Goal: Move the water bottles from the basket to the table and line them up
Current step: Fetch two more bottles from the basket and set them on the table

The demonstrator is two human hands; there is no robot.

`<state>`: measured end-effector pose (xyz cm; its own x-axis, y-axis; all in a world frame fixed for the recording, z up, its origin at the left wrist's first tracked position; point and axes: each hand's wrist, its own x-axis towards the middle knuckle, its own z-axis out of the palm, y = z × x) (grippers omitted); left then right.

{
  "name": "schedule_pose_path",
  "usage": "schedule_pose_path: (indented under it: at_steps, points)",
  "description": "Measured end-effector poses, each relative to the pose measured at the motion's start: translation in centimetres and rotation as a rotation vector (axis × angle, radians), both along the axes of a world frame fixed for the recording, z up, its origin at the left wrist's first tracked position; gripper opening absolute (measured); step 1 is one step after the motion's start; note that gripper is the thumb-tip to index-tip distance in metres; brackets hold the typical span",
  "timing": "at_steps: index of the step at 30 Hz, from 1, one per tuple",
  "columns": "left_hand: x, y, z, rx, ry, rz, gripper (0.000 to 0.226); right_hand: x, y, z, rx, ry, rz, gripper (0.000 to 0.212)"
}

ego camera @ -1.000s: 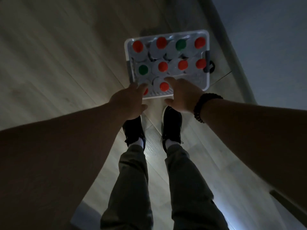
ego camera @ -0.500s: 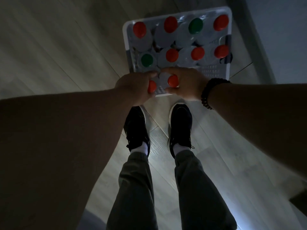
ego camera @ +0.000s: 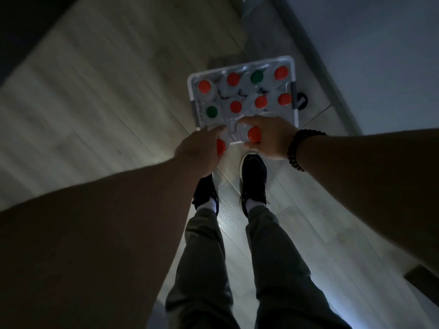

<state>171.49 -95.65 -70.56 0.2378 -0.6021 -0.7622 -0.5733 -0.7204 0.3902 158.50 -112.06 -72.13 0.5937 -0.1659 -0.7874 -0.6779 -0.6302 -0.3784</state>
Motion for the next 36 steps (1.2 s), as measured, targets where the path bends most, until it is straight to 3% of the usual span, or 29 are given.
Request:
schedule_pose_path:
  at_steps: [12,19,25,31,36]
  points:
    - [-0.9,-0.8,28.2,0.041,-0.03,-0.007,0.061,0.8,-2.4,31.1,-0.045,-0.042,-0.049,0.064]
    - [0.6,-2.9,42.4,-0.015,-0.009,-0.021,0.077,0.1,-3.3,46.0,-0.072,-0.145,-0.21,0.071]
    - [2.5,-5.6,52.5,-0.244,-0.016,0.055,0.062,-2.4,-5.1,56.1,0.045,-0.338,-0.521,0.063]
    - [4.9,-7.8,61.6,-0.521,0.076,0.184,0.05,-3.1,-7.7,63.9,0.009,-0.59,-0.663,0.035]
    - [5.5,-10.1,69.4,-0.754,0.143,0.211,0.035,-3.8,-9.4,70.4,-0.023,-0.854,-0.693,0.03]
